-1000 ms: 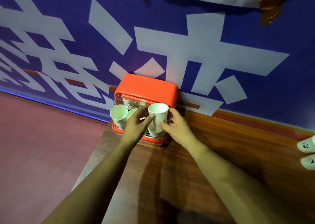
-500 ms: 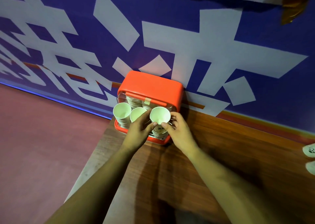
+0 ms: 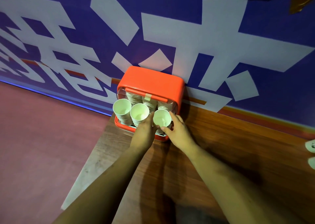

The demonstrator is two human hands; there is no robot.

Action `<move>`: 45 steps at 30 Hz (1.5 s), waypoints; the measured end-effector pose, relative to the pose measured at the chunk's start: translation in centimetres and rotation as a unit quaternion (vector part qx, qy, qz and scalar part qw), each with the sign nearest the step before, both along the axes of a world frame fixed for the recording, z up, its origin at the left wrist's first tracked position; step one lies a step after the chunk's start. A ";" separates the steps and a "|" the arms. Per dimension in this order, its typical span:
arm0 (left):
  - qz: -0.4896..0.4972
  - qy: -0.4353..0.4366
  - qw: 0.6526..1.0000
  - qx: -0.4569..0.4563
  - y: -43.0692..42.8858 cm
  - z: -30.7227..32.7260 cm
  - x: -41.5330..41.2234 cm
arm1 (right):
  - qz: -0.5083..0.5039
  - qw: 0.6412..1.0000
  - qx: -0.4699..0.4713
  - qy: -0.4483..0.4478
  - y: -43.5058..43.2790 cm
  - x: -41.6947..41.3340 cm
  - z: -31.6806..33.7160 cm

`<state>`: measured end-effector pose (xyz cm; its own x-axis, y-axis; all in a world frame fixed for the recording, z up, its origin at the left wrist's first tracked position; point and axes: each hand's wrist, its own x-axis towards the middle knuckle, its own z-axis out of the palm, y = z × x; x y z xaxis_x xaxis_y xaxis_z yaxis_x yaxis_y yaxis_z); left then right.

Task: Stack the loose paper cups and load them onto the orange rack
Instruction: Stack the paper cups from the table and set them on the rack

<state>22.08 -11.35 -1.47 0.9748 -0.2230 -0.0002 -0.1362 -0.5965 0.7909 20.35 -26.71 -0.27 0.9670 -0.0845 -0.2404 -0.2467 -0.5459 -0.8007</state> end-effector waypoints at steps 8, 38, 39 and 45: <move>0.010 -0.008 0.998 0.063 -0.4 -1.4 -0.1 | 0.015 0.997 -0.067 0.035 0.1 0.6 -1.1; -0.245 0.049 0.961 0.121 -38.5 7.0 -12.6 | -0.316 0.927 -0.202 0.031 -44.5 -30.4 6.2; -0.258 0.045 0.957 0.126 -41.2 7.1 -13.5 | -0.325 0.923 -0.204 0.031 -46.4 -31.5 6.1; -0.308 0.030 0.937 0.163 -53.2 6.5 -16.9 | -0.303 0.926 -0.218 0.062 -53.5 -33.6 3.9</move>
